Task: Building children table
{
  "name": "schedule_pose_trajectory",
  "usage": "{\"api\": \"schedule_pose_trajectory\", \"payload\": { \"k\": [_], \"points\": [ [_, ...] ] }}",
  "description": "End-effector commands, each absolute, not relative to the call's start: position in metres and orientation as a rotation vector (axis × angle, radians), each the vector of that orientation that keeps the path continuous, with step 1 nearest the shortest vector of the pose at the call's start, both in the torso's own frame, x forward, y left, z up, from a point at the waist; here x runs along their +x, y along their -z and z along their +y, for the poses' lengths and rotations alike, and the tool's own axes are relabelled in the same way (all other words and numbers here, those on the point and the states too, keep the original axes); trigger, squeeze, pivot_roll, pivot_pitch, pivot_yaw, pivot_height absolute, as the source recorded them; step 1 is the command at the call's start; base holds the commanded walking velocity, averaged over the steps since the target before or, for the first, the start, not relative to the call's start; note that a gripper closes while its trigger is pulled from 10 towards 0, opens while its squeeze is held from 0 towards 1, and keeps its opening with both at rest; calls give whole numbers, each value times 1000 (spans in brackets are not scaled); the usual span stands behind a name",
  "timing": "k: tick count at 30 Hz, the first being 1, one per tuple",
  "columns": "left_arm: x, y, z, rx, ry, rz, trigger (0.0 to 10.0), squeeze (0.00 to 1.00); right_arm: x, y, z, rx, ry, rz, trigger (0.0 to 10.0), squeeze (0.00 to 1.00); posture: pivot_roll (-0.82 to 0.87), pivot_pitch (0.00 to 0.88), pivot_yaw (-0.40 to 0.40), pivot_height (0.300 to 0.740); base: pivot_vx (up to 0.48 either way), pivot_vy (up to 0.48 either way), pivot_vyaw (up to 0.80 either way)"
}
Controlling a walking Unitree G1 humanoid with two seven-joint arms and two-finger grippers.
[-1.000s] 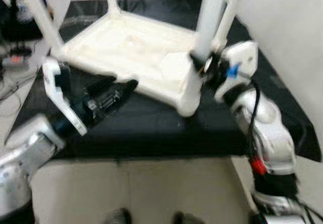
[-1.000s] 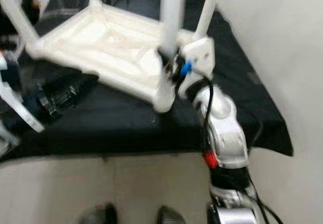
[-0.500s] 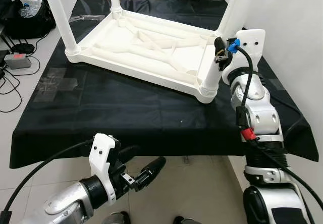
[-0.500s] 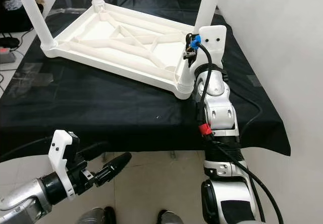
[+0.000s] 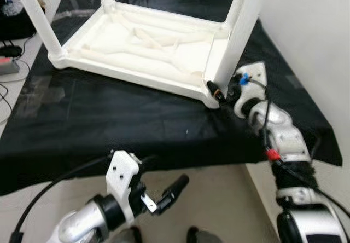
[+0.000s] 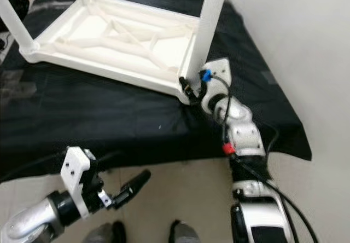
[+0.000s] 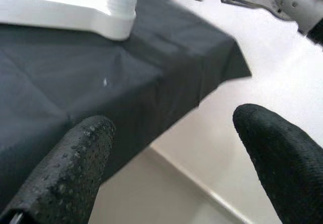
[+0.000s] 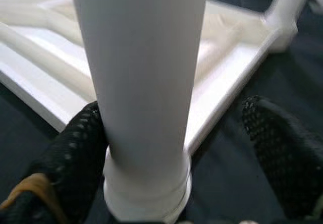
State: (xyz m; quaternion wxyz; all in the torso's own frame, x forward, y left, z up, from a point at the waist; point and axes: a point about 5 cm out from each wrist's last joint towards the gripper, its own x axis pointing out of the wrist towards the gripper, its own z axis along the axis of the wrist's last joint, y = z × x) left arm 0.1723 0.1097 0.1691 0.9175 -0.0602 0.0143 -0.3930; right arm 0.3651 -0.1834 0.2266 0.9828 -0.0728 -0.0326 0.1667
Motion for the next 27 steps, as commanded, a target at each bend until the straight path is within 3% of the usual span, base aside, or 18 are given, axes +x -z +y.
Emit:
{"api": "schedule_pose_trajectory", "payload": {
  "k": [1,4,13,14,20,21,23,24,27],
  "points": [
    [170,-166,110,-120,809,34,10000,0,365,-226,-184,-140,-364,-78,10000,1000,8,209,-58,740,0,0,0],
    [169,-166,109,-121,811,31,10000,0,365,-227,-185,-146,-380,-78,10000,1000,11,213,-58,740,0,0,0],
    [161,-169,101,-133,828,4,10000,0,368,-249,-182,-135,-752,-183,10000,1000,40,249,-61,740,0,0,0],
    [160,-170,100,-138,835,-4,10000,0,373,-258,-182,-117,-818,-206,10000,0,57,263,-62,740,0,0,0],
    [156,-176,99,-132,843,-29,10000,0,381,-275,-175,-87,-963,-237,10000,0,74,278,-71,740,0,0,0],
    [156,-177,100,-122,840,-40,10000,0,382,-276,-174,-94,-970,-239,2000,0,78,282,-76,740,0,0,0],
    [158,-179,101,-109,834,-56,10000,0,384,-278,-174,-103,-975,-244,2000,0,78,282,-76,740,0,0,0],
    [159,-181,103,-105,818,-66,10000,0,385,-280,-173,-105,-985,-245,0,0,85,289,-83,740,0,0,0],
    [163,-182,106,-97,786,-81,10000,0,385,-284,-172,-107,-1004,-247,0,0,85,292,-84,740,0,0,0]
  ]
}}
